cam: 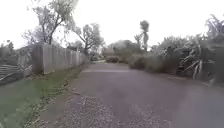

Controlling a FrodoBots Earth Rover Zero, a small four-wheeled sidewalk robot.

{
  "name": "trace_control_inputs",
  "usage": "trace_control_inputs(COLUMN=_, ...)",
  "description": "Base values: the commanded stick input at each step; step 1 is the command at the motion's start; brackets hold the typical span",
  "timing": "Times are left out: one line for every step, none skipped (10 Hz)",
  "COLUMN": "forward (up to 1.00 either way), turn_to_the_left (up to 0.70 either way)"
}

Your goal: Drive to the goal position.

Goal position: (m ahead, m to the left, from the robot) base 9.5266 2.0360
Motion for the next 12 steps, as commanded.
trace_control_inputs(forward=0.7, turn_to_the_left=-0.14)
trace_control_inputs(forward=0.7, turn_to_the_left=-0.14)
trace_control_inputs(forward=0.7, turn_to_the_left=-0.14)
trace_control_inputs(forward=0.7, turn_to_the_left=-0.13)
trace_control_inputs(forward=0.7, turn_to_the_left=-0.12)
trace_control_inputs(forward=0.7, turn_to_the_left=-0.1)
trace_control_inputs(forward=0.7, turn_to_the_left=-0.09)
trace_control_inputs(forward=0.7, turn_to_the_left=-0.07)
trace_control_inputs(forward=0.7, turn_to_the_left=-0.05)
trace_control_inputs(forward=0.7, turn_to_the_left=-0.05)
trace_control_inputs(forward=0.7, turn_to_the_left=-0.05)
trace_control_inputs(forward=0.7, turn_to_the_left=-0.04)
